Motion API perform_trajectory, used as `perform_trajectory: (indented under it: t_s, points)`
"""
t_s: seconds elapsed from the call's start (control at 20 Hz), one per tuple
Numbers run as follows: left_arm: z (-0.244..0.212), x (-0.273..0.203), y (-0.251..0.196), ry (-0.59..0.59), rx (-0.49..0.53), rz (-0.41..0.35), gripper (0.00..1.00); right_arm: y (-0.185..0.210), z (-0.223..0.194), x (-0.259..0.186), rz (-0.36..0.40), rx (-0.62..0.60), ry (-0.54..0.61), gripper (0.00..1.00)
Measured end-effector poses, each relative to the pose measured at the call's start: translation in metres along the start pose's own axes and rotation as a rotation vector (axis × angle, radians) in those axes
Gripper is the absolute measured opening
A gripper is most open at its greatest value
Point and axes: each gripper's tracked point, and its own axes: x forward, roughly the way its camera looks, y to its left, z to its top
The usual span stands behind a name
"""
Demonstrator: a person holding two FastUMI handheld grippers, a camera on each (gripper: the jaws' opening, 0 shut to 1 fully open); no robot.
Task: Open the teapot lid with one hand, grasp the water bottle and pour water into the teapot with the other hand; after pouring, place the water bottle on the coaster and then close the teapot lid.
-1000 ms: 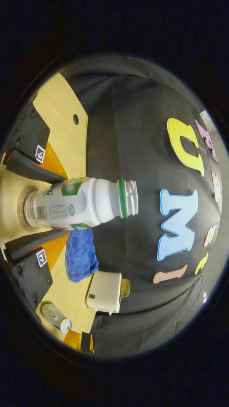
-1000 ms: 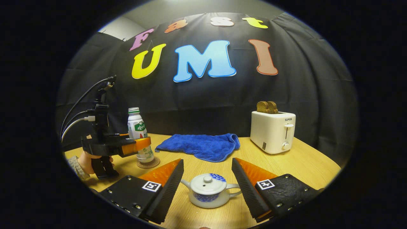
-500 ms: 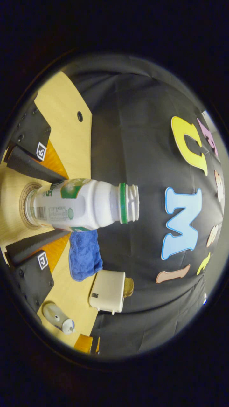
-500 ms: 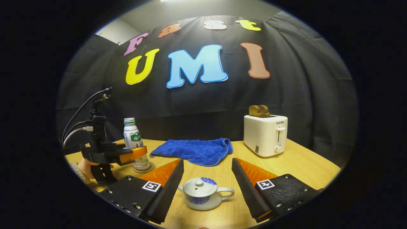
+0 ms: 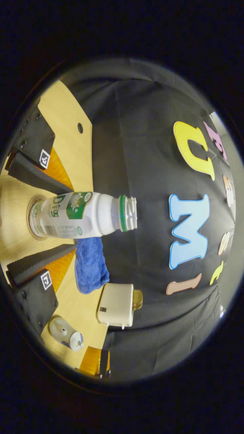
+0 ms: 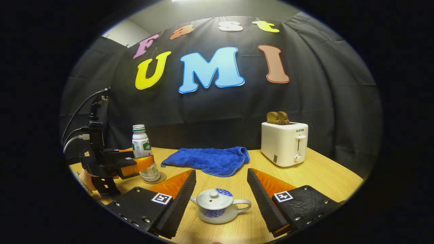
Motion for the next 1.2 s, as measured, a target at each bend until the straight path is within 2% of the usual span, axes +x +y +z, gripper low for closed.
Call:
perform_trajectory:
  t_s: [0.05, 0.1, 0.15, 0.2, 0.25, 0.35, 0.4, 0.55, 0.7, 0.8, 0.85, 0.9, 1.1, 1.15, 1.2]
  points:
    - [0.0, -0.008, 0.001, -0.004, 0.007, 0.012, 0.93, 0.0, 0.001, 0.0, 0.0, 0.0, -0.002, 0.94]
    - [0.001, -0.015, 0.002, -0.007, 0.01, 0.02, 0.99, 0.0, 0.002, -0.001, 0.001, 0.0, -0.006, 0.94]
    - [0.002, -0.023, 0.001, -0.016, 0.012, 0.022, 0.99, 0.001, 0.003, -0.002, 0.002, 0.002, -0.01, 0.94]
    - [0.004, -0.032, 0.001, -0.023, 0.017, 0.027, 0.99, 0.002, 0.004, -0.002, 0.004, 0.005, -0.013, 0.82]
    - [0.005, -0.041, 0.001, -0.03, 0.022, 0.034, 0.99, 0.003, 0.004, -0.003, 0.006, 0.007, -0.015, 0.94]
    - [0.008, -0.057, 0.0, -0.045, 0.015, 0.039, 0.99, 0.004, 0.006, -0.003, 0.008, 0.008, -0.019, 0.94]
    - [0.009, -0.066, -0.001, -0.046, 0.007, 0.04, 0.93, 0.004, 0.007, -0.005, 0.008, 0.007, -0.023, 0.94]
    - [0.007, -0.092, -0.01, -0.054, -0.038, 0.046, 0.99, 0.008, 0.012, -0.008, 0.013, 0.005, -0.042, 0.94]
    - [-0.001, -0.121, -0.027, -0.066, -0.077, 0.052, 0.99, 0.016, 0.001, -0.022, 0.015, 0.015, -0.03, 0.94]
    - [-0.003, -0.139, -0.042, -0.077, -0.066, 0.043, 0.99, 0.022, -0.006, -0.038, 0.014, 0.006, -0.03, 0.94]
    - [-0.005, -0.147, -0.05, -0.083, -0.056, 0.041, 0.93, 0.025, -0.009, -0.048, 0.012, -0.001, -0.03, 0.94]
    - [-0.004, -0.157, -0.055, -0.093, -0.05, 0.041, 0.99, 0.027, -0.011, -0.058, 0.01, -0.005, -0.033, 0.94]
    - [-0.003, -0.187, -0.077, -0.131, -0.045, 0.044, 0.99, 0.035, -0.024, -0.088, -0.005, -0.024, -0.032, 0.94]
    - [-0.004, -0.19, -0.082, -0.142, -0.042, 0.05, 0.98, 0.035, -0.027, -0.092, -0.014, -0.036, -0.034, 0.94]
    - [-0.006, -0.192, -0.086, -0.144, -0.044, 0.048, 0.93, 0.035, -0.03, -0.095, -0.02, -0.045, -0.034, 0.93]
